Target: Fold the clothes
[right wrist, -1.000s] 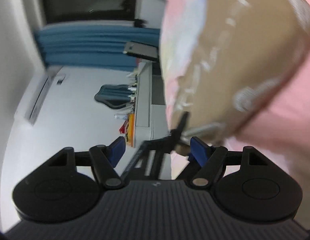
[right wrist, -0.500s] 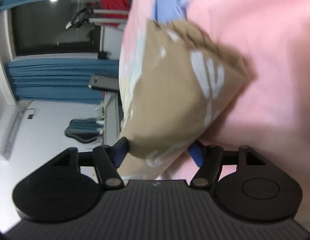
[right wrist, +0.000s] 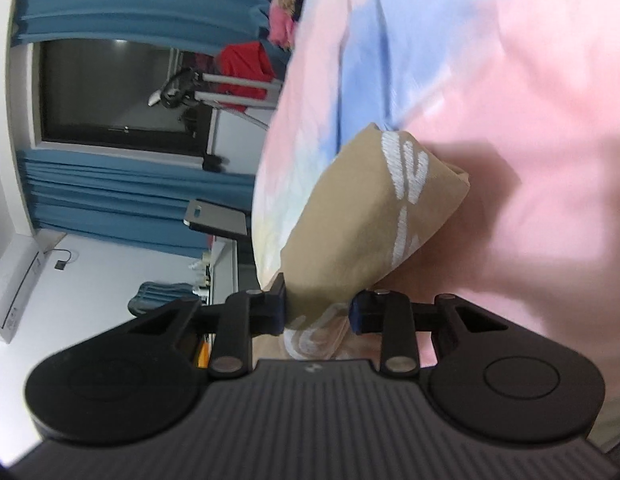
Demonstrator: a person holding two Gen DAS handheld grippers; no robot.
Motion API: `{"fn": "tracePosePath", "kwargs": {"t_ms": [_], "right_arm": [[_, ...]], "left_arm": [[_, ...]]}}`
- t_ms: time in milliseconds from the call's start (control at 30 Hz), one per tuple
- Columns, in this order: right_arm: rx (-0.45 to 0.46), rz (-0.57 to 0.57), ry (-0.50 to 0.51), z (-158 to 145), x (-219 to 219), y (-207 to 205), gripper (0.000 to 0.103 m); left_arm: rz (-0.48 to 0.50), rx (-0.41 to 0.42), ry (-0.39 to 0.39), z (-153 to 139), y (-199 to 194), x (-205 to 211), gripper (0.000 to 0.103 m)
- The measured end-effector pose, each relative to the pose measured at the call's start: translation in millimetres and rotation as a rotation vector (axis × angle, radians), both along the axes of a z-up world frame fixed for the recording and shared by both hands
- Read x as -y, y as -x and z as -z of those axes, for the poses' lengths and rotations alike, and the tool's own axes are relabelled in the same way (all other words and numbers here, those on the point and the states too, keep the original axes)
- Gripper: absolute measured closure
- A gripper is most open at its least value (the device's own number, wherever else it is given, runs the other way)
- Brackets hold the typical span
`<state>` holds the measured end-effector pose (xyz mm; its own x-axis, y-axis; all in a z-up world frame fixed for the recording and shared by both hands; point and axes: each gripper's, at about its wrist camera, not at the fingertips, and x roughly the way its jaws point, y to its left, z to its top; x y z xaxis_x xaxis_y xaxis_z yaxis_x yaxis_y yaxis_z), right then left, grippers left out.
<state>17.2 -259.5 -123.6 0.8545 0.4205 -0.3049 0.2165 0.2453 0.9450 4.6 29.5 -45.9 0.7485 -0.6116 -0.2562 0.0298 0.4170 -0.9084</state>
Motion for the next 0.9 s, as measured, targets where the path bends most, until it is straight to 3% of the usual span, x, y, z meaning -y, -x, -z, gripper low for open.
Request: {"fn": "tracePosePath", "kwargs": {"t_ms": [167,300,433,800,900], "right_arm": [[0.03,0.074,0.005,-37,57,-12,0.071],[0.057,0.17,0.066,-71,123,-28,0.072],[0.038,0.239,0.161,-70,167,-42,0.072],[-0.022,0.423,0.428,-63,286,-78,0.072],[-0.136,0.38,0.399,-5,280,-77,0.072]], "left_arm": [[0.11,0.02,-0.025,-37,-52,83,0.079],[0.199,0.036,-0.045,-67,-93,150,0.079],[0.287,0.053,-0.064,-97,-135,216,0.079],[0.521,0.067,-0.452,-5,-184,335,0.078],[0.584,0.07,-0.559,21,-198,367,0.078]]}}
